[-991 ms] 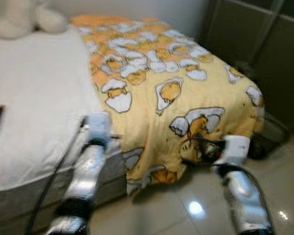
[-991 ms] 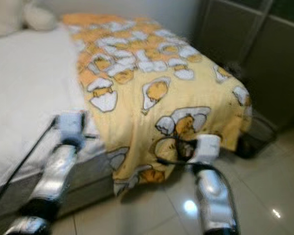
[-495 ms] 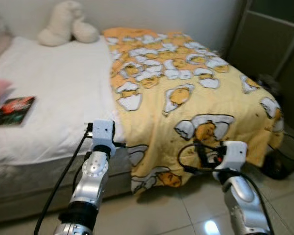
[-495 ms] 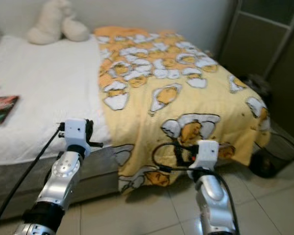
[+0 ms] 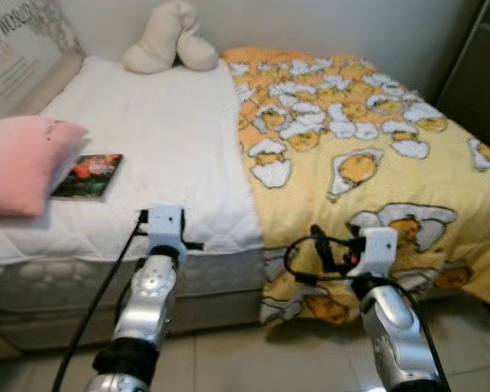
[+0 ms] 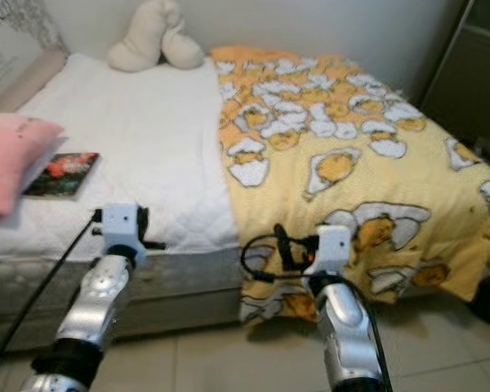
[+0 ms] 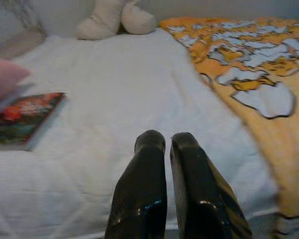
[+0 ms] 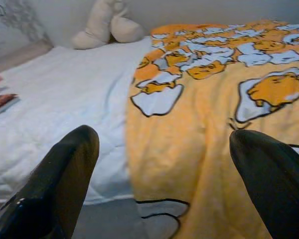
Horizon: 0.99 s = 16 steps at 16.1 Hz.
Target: Clean up the room
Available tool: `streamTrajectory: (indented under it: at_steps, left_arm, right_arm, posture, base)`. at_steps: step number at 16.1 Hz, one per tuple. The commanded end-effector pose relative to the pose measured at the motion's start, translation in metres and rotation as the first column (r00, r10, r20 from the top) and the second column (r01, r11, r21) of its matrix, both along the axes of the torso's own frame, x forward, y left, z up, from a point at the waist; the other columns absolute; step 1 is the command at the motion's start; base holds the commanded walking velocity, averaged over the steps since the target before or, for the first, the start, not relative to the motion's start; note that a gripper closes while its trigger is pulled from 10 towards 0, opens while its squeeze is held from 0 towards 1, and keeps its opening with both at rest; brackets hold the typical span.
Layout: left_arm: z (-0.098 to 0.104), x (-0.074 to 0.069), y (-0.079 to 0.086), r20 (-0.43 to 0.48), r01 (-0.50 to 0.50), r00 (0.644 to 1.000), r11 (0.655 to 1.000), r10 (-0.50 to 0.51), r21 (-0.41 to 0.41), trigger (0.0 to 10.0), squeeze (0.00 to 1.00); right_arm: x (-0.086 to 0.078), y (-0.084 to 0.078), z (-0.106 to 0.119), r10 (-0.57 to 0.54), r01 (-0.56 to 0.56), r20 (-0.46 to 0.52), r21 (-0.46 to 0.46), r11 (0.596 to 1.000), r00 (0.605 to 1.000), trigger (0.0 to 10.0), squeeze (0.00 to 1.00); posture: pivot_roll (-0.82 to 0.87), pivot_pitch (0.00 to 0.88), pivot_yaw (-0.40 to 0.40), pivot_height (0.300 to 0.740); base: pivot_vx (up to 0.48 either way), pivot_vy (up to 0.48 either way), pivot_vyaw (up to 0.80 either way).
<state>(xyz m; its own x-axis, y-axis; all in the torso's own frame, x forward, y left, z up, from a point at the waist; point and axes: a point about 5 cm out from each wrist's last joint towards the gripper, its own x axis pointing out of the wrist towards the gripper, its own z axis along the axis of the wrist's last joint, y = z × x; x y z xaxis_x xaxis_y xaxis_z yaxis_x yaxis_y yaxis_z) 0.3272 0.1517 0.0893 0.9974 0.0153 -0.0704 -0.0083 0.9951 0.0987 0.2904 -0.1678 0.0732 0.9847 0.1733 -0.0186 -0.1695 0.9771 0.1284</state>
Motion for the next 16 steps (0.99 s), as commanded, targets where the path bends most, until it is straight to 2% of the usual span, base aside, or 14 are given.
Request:
streamTrajectory:
  at_steps: [1, 4, 7, 11, 13, 16]
  left_arm:
    - [0.001, -0.001, -0.004, 0.001, 0.004, 1.000, 1.000, -0.004, 0.015, 10.0, 0.00]
    - [0.002, -0.003, -0.005, 0.018, -0.009, 1.000, 0.999, 0.009, 0.033, 10.0, 0.00]
    - [-0.003, -0.010, -0.005, -0.002, -0.020, 1.000, 0.999, 0.020, 0.037, 10.0, 0.00]
    - [-0.002, -0.007, 0.005, 0.003, -0.064, 0.998, 0.998, 0.064, 0.021, 10.0, 0.00]
    - [0.003, -0.006, 0.000, 0.032, -0.040, 0.999, 0.999, 0.040, -0.026, 10.0, 0.00]
    - [0.003, -0.004, -0.004, 0.026, -0.053, 0.998, 0.999, 0.053, 0.002, 10.0, 0.00]
  right_arm:
    - [-0.002, -0.007, 0.000, -0.016, 0.016, 0.008, -0.015, 1.000, 1.000, 10.0, 0.00]
    - [-0.003, -0.005, -0.003, -0.002, 0.002, -0.004, -0.008, 1.000, 1.000, 10.0, 0.00]
    - [-0.002, -0.002, -0.005, 0.021, -0.021, -0.012, -0.007, 1.000, 1.000, 10.0, 0.00]
    - [-0.002, -0.001, -0.007, 0.061, -0.062, -0.019, -0.025, 0.998, 0.998, 10.0, 0.00]
    - [0.000, -0.004, -0.007, 0.076, -0.077, -0.020, -0.033, 0.996, 0.997, 10.0, 0.00]
    - [0.005, 0.001, -0.005, 0.108, -0.109, -0.014, -0.035, 0.993, 0.994, 10.0, 0.00]
  posture:
    - [0.04, 0.000, 0.028, 0.740]
    - [0.05, 0.000, 0.023, 0.740]
    - [0.09, 0.000, 0.013, 0.740]
    - [0.11, 0.000, -0.012, 0.740]
    - [0.12, 0.000, -0.028, 0.740]
    - [0.12, 0.000, -0.036, 0.740]
  base:
    - [0.000, -0.480, 0.43]
    - [0.000, -0.480, 0.42]
    - [0.000, -0.480, 0.41]
    - [0.000, 0.000, 0.20]
    - [0.000, 0.000, 0.20]
    - [0.435, 0.160, 0.00]
